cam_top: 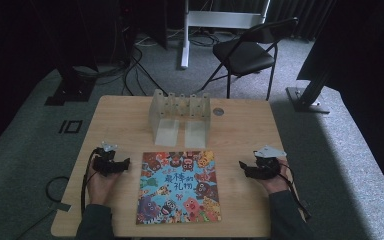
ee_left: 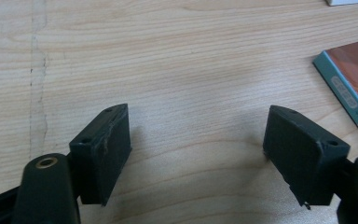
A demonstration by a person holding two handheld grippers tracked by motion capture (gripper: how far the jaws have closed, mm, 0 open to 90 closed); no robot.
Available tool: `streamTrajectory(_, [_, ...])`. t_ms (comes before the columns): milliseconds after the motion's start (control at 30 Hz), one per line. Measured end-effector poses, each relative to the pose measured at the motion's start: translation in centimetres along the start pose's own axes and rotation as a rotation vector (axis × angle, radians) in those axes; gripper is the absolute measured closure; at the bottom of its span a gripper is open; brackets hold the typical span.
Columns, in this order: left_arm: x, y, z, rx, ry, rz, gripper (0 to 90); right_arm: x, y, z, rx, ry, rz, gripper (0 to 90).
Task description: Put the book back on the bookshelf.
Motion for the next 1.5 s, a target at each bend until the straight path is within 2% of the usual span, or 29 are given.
streamTrajectory(67, [0.1,0.1,0.0,-0.001,0.029,0.002,30.0,0.3,-0.4,-0.7,-0.019,0.000,-0.012,26.1])
streamTrajectory(200, [0.2,0.2,0.1,0.016,0.058,-0.004,31.7,1.1,-1.1,-2.2,-0.049,0.001,-0.040,26.0])
streamTrajectory(267, [0.2,0.1,0.2,0.001,0.054,0.008,32.6,1.6,-1.4,-2.8,-0.059,0.004,-0.056,26.0])
streamTrajectory(533, [0.0,0.6,-0.1,0.002,0.027,0.007,39.9,3.9,-2.3,-4.4,-0.087,-0.012,-0.114,25.0])
streamTrajectory(600, [0.0,0.8,-0.1,0.009,0.028,0.013,39.9,5.1,-2.7,-4.9,-0.094,-0.023,-0.141,25.0])
streamTrajectory(867, [-0.1,1.6,-0.1,0.048,0.033,0.045,38.8,8.4,-3.8,-5.6,-0.083,-0.064,-0.228,21.0])
streamTrajectory(933, [-0.3,2.0,-0.1,0.056,0.032,0.028,37.5,9.1,-4.1,-5.6,-0.083,-0.070,-0.250,20.7])
streamTrajectory(1000, [-0.6,2.4,-0.2,0.055,0.045,0.043,33.9,9.7,-4.2,-5.6,-0.075,-0.072,-0.271,20.3])
streamTrajectory(1100, [-1.3,3.1,-0.3,0.077,0.078,0.058,29.7,10.5,-4.3,-5.4,-0.063,-0.079,-0.309,19.4])
streamTrajectory(1367, [-3.3,4.9,0.0,0.143,0.145,0.129,23.6,11.9,-4.4,-4.7,-0.047,-0.093,-0.349,19.3])
streamTrajectory(1500, [-3.8,5.8,0.1,0.157,0.153,0.150,22.2,12.3,-4.2,-4.7,-0.039,-0.084,-0.360,19.4])
Point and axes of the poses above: each handheld gripper's, and its own axes: x roughly forward along the jaws, z roughly out of its underside, y roughly to its right, the point moved 2 cm from there along x, roughly forward along the jaws, and after that the axes turned 6 degrees about -z, right-handed, at the moved point
